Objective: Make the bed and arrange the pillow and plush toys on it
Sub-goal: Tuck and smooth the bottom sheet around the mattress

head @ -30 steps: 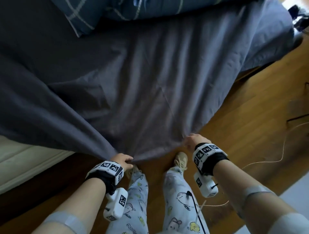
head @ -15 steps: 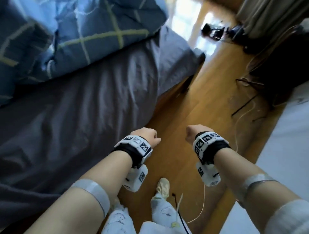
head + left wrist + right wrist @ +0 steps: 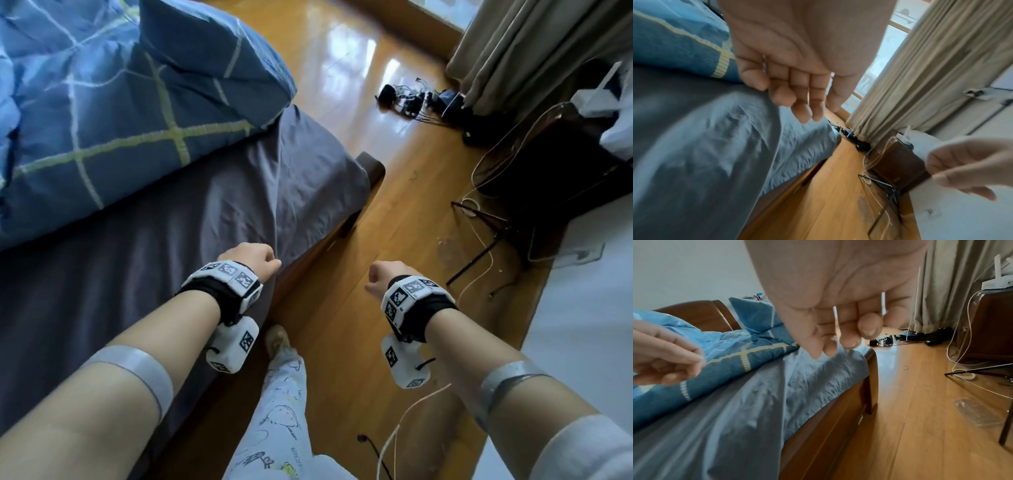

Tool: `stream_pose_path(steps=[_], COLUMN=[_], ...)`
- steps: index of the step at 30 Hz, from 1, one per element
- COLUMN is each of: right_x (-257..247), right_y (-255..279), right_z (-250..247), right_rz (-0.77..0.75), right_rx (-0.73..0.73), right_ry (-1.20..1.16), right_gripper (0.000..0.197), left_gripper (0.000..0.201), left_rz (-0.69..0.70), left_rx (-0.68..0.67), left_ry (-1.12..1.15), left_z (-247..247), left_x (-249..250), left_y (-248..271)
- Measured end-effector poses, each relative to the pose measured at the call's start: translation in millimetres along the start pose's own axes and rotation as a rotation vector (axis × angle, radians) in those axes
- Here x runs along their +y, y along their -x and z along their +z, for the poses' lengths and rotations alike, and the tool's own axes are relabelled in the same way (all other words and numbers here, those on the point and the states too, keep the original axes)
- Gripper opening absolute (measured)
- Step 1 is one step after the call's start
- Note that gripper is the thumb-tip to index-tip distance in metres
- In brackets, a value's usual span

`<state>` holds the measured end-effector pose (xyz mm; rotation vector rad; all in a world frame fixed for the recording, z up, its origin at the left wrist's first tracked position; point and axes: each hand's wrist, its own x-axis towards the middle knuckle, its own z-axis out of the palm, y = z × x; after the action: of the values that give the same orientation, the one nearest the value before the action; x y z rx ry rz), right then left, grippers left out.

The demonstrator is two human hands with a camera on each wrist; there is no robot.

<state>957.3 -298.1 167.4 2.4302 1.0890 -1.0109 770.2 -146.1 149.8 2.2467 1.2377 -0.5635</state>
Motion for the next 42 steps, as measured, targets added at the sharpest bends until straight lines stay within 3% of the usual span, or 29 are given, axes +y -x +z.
stream_pose_path(steps=[7, 15, 19, 23, 28, 32, 35, 38, 42], right_x=[-4.2, 0.7, 10.4, 32.6, 43.7, 41.5, 43.2, 48.5, 71.1], right_y=[-133.7, -285.2, -353.2, -403.2, -445.7, -461.9, -467.4, -466.8, -467.1], right_z=[-59.9, -86.7, -90.3, -96.1, -109.4, -113.7, -115.9, -119.6, -133.4], right_rz=[0.021, -0.039, 0.006, -0.020, -0.047, -0.013, -0.057, -0.086, -0.088], right_rx=[-0.047, -0.054, -0.074, -0.024, -0.038, -0.097, -0.118, -0.127, -0.059], right_ry=[-0.069, -0.192, -0.334, -0.482, -0.552, -0.574, -0.480, -0.543, -0.569], right_gripper=[0.025, 0.023, 0.042, 0.066, 0.080, 0.064, 0.040, 0.045, 0.030], left_gripper=[0.020, 0.053, 0.059, 0.065, 0.072, 0.070, 0.068, 0.072, 0.081], left_rz=[-0.126, -0.292, -0.374, -0.550, -0.678, -0.710, -0.738, -0.775, -0.799], left_rx=[-0.045, -0.011, -0.025, -0.007, -0.057, -0.081, -0.026, 0.087, 0.226], left_ry=[0.218, 0.371, 0.434, 0.468, 0.353, 0.375, 0.430, 0.512, 0.535], left_z=[-29.8, -23.5, -0.9, 30.3, 38.2, 34.7, 33.0, 35.1, 38.7], left_x=[6.5, 7.5, 16.1, 41.9, 52.5, 58.6, 64.5, 76.0, 100.0], left_y=[-134.0, -232.9, -261.3, -285.4, -299.9, -304.4, -304.0, -299.9, -298.1])
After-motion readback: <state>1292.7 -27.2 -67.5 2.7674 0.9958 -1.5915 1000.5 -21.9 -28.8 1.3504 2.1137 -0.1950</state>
